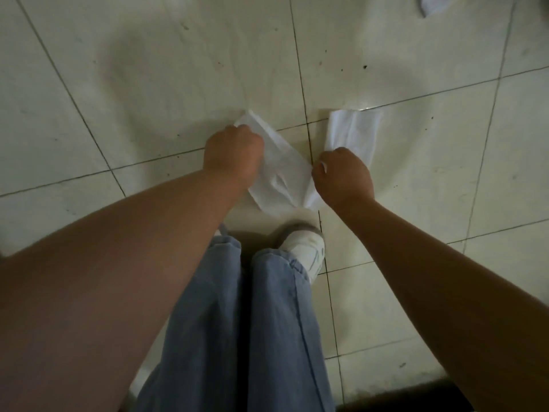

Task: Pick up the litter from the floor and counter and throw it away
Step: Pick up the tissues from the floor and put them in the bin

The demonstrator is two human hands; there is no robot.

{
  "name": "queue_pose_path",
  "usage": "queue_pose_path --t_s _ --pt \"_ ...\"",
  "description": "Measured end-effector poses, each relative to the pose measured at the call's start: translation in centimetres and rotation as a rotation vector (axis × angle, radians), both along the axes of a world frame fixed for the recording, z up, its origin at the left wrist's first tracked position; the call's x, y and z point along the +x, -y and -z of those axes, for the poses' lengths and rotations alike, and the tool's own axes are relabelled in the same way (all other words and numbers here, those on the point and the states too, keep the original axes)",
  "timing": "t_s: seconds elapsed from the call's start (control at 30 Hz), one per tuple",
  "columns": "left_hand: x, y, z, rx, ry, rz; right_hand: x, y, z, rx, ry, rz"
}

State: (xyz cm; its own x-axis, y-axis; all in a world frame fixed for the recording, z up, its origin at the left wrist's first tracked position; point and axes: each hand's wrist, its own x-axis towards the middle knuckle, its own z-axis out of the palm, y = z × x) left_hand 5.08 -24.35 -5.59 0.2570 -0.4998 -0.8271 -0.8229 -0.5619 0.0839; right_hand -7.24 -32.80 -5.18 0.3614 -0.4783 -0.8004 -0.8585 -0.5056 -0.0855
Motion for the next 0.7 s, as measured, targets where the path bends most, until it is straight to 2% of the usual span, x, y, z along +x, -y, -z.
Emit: queue_pose_path --t_s 0.1,0.2,0.3,0.43,0.6,0.7 --pt "0.2 -0.5 -1.3 -0.032 -0.031 -0.038 -0.6 0.7 -2.4 -0.004 -0.007 0.026" --pt "0.5 -0.2 -5.6 -0.078 -0.039 -0.108 -0.8 1.9 -6.6 -0.016 -0.025 0.117" --pt "1.5 1.1 -12.1 -0.135 -0.045 -0.231 -0.1 2.9 -12.7 -0.015 0.016 0.259" --pt "3.7 4.6 -22.5 -0.234 0.002 -0.230 2.2 5.6 -22.5 -0.013 0.107 0.475" --pt "7.0 11.4 -34.5 -0.273 0.016 -0.174 3.9 12.0 -35.2 -0.154 0.235 0.523" --pt "8.7 17.6 -40.9 -0.362 0.047 -0.166 3.8 17.2 -42.2 -0.234 0.333 0.601"
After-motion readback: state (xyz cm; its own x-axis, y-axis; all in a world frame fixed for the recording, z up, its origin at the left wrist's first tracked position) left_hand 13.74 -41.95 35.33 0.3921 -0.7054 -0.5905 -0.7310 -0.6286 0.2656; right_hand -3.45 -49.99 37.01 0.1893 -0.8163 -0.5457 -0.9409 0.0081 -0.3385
